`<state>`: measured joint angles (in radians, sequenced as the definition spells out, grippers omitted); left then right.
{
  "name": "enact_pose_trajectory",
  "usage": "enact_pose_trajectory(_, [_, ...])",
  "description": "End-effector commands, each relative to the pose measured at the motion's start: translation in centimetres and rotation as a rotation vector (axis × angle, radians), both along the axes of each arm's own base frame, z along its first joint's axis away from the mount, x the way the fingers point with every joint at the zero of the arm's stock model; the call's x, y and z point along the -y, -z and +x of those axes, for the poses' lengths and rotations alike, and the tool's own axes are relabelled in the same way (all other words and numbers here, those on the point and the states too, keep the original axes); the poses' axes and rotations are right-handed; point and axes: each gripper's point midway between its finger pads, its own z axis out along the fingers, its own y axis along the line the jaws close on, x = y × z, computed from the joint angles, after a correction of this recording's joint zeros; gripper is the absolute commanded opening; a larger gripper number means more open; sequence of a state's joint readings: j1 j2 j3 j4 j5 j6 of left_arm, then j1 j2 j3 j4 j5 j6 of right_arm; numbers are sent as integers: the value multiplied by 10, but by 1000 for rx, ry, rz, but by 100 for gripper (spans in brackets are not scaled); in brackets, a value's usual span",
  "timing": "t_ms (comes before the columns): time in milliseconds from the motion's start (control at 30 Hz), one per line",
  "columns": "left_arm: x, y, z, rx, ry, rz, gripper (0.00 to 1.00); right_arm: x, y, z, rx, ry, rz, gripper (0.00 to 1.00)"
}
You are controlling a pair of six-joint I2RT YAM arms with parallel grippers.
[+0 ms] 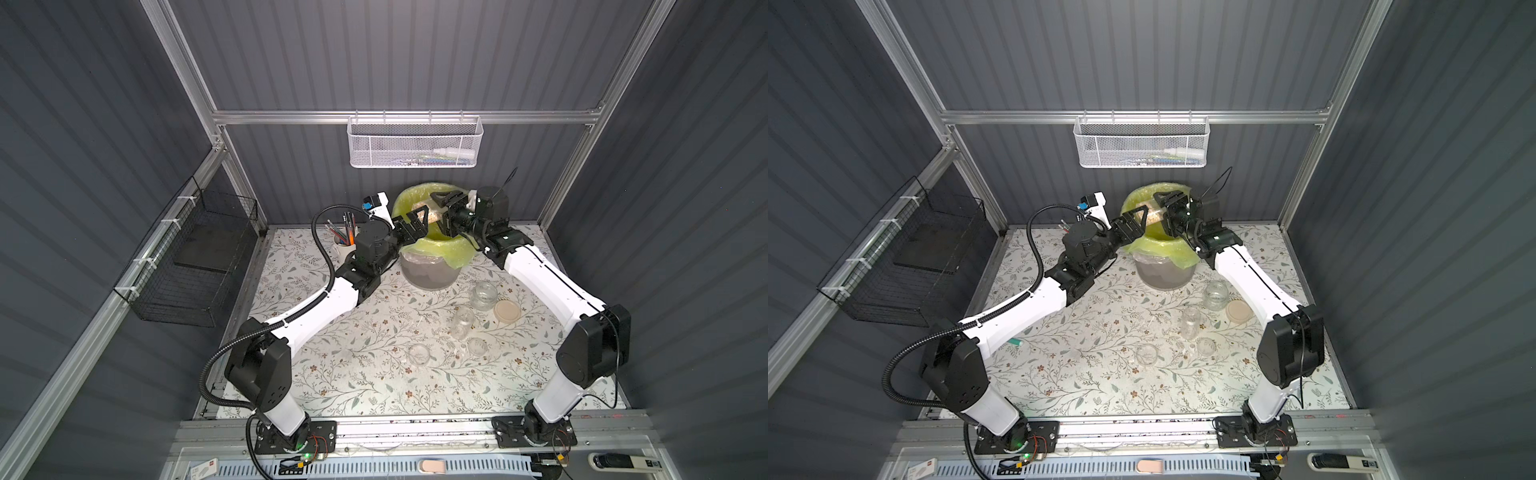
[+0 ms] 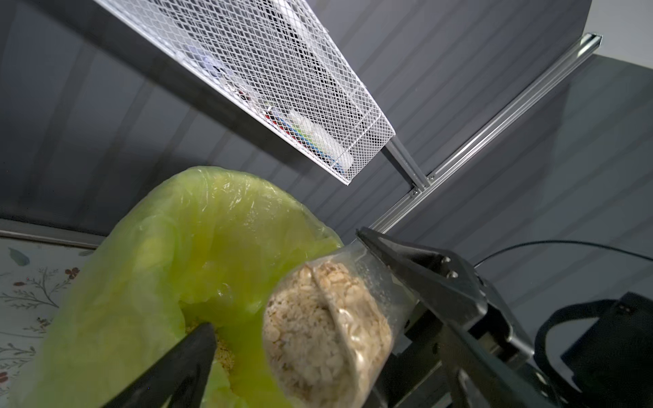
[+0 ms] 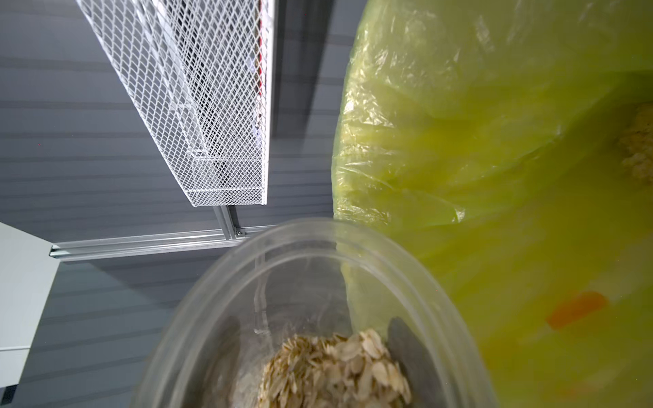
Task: Empty expired oatmeal from jars
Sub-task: Pour the expired oatmeal into the trash bin.
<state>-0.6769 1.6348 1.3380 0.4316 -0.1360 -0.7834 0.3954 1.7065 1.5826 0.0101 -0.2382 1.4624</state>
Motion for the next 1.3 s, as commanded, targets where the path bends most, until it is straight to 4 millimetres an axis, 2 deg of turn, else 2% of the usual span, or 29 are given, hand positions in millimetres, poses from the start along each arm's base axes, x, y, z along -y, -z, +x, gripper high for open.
enact_pose_trajectory(0, [-3, -3, 7, -35, -35, -80, 100, 3, -19, 0, 7, 39, 96, 51])
enact_pose_trajectory(133, [-2, -7, 10, -23, -35, -113, 100, -2, -7, -1, -63, 48, 174, 50])
enact_pose_trajectory(400, [4, 1, 18, 1, -35, -163, 100, -3, -14, -1, -85, 59, 192, 51])
enact_pose_trajectory(567, [7, 7, 24, -11, -40, -168, 100, -8, -11, 0, -111, 80, 227, 51])
enact_pose_trajectory(867, [12, 3, 25, 25, -24, -206, 100, -17, -18, 4, -124, 79, 285, 49])
enact_pose_trajectory(1133, [21, 5, 29, 46, -22, -244, 100, -12, -16, 1, -124, 103, 306, 50])
enact_pose_trajectory(1267, [24, 6, 31, 50, -27, -253, 99, -17, -15, 4, -128, 91, 327, 50])
